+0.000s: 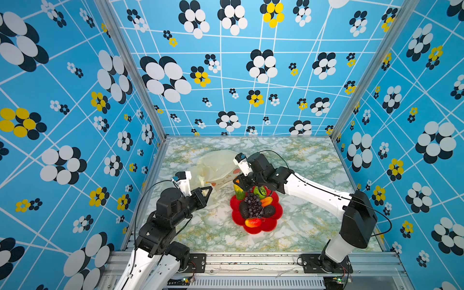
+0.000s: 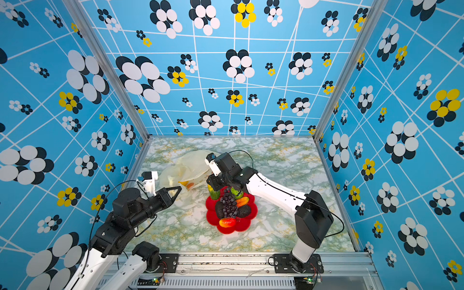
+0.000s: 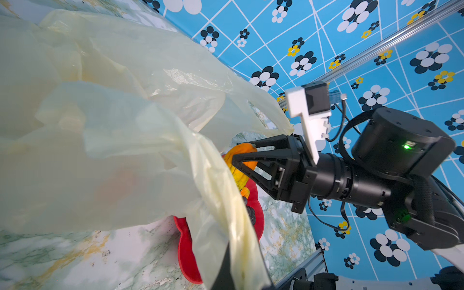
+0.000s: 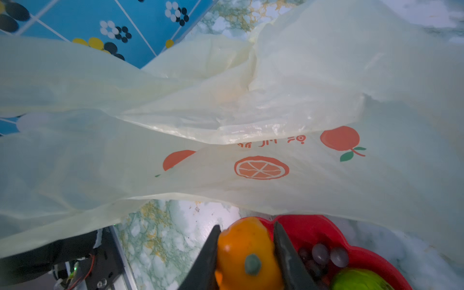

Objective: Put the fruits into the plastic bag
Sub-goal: 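Lift the papaya with the right gripper and carry it into the bag mouth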

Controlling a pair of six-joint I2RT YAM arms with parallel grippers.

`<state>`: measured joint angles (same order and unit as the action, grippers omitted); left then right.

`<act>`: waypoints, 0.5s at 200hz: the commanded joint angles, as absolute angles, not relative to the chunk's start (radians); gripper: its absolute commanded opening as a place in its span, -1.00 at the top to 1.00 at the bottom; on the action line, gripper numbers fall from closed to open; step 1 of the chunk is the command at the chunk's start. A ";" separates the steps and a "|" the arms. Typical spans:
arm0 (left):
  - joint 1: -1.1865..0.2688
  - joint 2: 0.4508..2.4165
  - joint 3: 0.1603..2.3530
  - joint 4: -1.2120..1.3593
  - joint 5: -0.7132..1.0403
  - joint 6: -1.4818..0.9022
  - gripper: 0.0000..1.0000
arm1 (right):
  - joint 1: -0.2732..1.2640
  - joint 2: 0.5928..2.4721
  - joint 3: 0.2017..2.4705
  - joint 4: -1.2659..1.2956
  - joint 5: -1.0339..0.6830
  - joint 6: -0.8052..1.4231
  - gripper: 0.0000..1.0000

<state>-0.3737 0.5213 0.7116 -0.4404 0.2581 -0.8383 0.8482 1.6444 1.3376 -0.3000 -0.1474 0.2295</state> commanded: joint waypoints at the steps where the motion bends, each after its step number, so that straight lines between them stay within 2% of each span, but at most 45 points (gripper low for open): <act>1: -0.377 0.544 0.706 -0.404 0.281 -0.845 0.98 | 0.841 1.550 1.271 -0.167 -0.169 0.314 0.52; 55: -0.379 0.562 0.718 -0.391 0.291 -0.839 0.98 | 0.841 1.360 1.049 0.181 -0.096 0.371 0.57; 80: -0.380 0.563 0.721 -0.389 0.297 -0.838 0.98 | 0.841 1.341 0.972 0.367 -0.067 0.352 0.68; 100: -0.379 0.565 0.724 -0.386 0.306 -0.838 0.98 | 0.840 1.374 0.982 0.412 -0.054 0.327 0.73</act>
<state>-0.3737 0.5617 0.7116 -0.4137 0.2840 -0.8391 0.8474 1.3533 0.9863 0.2317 -0.0975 0.3454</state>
